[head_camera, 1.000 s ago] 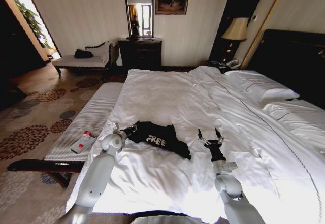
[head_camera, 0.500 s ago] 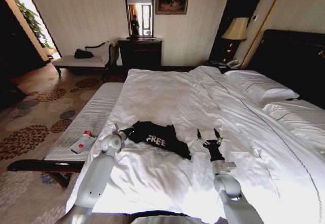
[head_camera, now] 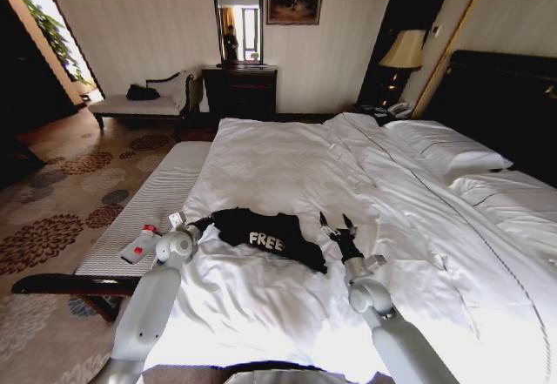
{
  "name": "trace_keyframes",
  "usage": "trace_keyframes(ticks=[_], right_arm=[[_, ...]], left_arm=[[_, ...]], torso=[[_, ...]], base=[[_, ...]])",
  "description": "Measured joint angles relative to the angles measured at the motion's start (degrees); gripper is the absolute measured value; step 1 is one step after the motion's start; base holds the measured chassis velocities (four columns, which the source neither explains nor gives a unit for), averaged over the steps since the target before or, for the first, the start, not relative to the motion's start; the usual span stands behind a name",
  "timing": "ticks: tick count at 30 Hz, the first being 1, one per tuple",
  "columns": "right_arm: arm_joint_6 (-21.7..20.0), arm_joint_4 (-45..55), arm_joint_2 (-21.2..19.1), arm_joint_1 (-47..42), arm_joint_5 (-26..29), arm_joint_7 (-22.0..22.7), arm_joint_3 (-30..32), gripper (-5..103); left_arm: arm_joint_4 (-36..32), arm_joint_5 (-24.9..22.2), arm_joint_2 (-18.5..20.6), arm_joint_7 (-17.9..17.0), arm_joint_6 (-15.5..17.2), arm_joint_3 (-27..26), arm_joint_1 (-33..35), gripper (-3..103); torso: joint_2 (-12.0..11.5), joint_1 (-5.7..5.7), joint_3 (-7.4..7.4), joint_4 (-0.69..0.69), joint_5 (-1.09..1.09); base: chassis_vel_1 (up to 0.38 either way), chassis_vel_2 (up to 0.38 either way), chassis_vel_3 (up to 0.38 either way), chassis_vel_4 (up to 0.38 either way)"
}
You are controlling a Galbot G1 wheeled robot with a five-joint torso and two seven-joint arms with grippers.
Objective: Fold the clothes on the bed.
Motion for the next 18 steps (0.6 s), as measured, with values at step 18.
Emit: trace_keyframes(ticks=[18], right_arm=[[-16.81,-10.1,0.18,14.94,24.69,11.53,-7.08,100]], left_arm=[[0.06,1.69,-0.76,0.95,-1.02,-0.38,1.12,1]], torso=[[0.0,0.0,0.0,0.0,0.01]], base=[[0.0,0.0,0.0,0.0]])
